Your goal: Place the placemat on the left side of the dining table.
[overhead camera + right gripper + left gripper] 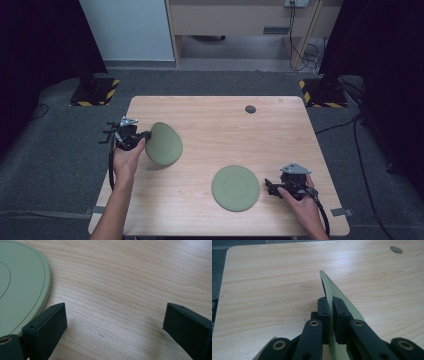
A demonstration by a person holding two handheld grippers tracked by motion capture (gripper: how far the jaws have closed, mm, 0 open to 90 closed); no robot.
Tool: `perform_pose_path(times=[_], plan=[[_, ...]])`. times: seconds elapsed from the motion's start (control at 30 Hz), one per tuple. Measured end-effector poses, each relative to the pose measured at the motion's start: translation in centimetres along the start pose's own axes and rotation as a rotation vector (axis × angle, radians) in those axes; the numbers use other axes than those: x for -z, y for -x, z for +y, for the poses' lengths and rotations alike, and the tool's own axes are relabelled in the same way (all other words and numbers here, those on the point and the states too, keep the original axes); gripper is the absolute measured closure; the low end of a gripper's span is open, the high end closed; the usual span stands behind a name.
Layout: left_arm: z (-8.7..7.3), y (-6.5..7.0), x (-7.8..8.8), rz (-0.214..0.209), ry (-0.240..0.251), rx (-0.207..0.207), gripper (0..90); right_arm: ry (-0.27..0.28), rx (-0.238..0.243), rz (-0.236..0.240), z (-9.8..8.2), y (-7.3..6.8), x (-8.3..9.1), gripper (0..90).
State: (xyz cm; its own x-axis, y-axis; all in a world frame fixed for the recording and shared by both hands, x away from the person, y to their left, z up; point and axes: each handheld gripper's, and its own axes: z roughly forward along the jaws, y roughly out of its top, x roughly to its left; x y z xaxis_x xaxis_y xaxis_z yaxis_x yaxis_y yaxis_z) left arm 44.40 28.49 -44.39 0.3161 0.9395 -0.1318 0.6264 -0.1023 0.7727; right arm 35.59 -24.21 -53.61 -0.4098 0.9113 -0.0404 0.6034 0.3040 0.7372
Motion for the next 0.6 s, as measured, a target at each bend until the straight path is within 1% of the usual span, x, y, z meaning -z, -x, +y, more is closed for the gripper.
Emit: perform_pose_path(times=[0.13,0.23,0.5,0.6], plan=[[-0.4,-0.6,-0.2,0.003,-0.012,-0.008,85.5,-0.001,-0.001,-0.002,0.0,0.0,0.0,5.3],[-1.0,-1.1,-0.7,0.010,-0.024,-0.012,85.5,-0.004,0.002,-0.003,0.0,-0.1,0.0,5.2],[-2.9,-2.9,-1.5,0.018,-0.058,0.027,85.4,-0.010,0.007,-0.006,-0.1,-0.2,-0.1,5.1],[-3.4,-3.2,-1.7,0.022,-0.066,0.032,85.0,-0.012,0.006,-0.007,-0.1,-0.2,-0.1,5.1]])
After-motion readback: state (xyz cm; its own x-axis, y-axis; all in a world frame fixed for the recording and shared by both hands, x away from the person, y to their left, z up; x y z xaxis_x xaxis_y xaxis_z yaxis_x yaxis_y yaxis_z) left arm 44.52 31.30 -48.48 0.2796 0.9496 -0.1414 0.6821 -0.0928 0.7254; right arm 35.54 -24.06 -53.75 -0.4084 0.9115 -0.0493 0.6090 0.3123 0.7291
